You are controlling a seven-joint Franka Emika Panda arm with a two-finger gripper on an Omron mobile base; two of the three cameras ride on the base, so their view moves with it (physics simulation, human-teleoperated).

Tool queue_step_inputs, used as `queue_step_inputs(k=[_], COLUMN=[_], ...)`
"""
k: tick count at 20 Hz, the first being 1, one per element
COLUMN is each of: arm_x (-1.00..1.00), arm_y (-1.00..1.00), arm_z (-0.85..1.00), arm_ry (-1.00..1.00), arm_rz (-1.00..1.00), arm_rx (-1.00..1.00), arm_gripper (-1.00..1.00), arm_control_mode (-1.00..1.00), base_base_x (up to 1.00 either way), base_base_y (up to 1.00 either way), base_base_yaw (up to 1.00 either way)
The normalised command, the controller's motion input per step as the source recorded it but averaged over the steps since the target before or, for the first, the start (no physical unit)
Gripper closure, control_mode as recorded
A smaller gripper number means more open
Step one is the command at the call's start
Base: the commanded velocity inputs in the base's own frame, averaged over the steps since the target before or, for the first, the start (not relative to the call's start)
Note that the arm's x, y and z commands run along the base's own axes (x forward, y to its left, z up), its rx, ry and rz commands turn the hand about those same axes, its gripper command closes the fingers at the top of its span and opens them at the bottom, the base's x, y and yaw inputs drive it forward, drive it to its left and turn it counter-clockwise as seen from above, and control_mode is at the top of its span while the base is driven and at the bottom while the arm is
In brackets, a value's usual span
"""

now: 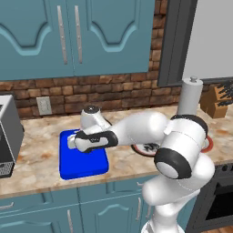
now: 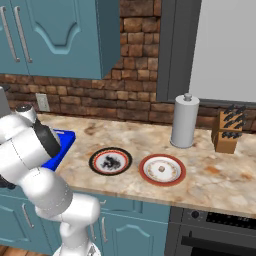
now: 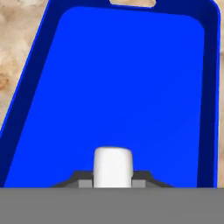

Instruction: Move the dessert items from the plates to the tray.

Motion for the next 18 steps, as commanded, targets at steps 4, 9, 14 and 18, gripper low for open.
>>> queue_step_inputs(k=[4, 9, 14, 18], arm_x=[0.02, 0.18, 0.03, 0.06], arm_y=[0.00, -0.01, -0.65, -1.00], arm_z=[0.00, 0.41, 0.66, 0.06], arm_ry=[-0.02, 0.00, 0.04, 0.00], arm_rz=[0.00, -0.02, -0.12, -0.16], arm_rx=[0.00, 0.01, 0.00, -0.02], arm_gripper=[-1.00, -1.00, -1.00, -1.00], arm_control_mode=[-1.00, -1.00, -1.00, -1.00], base_base_x=[0.00, 0.00, 0.00, 0.00], base_base_y=[0.00, 0.00, 0.00, 0.00], base_base_yaw=[0.00, 0.00, 0.00, 0.00])
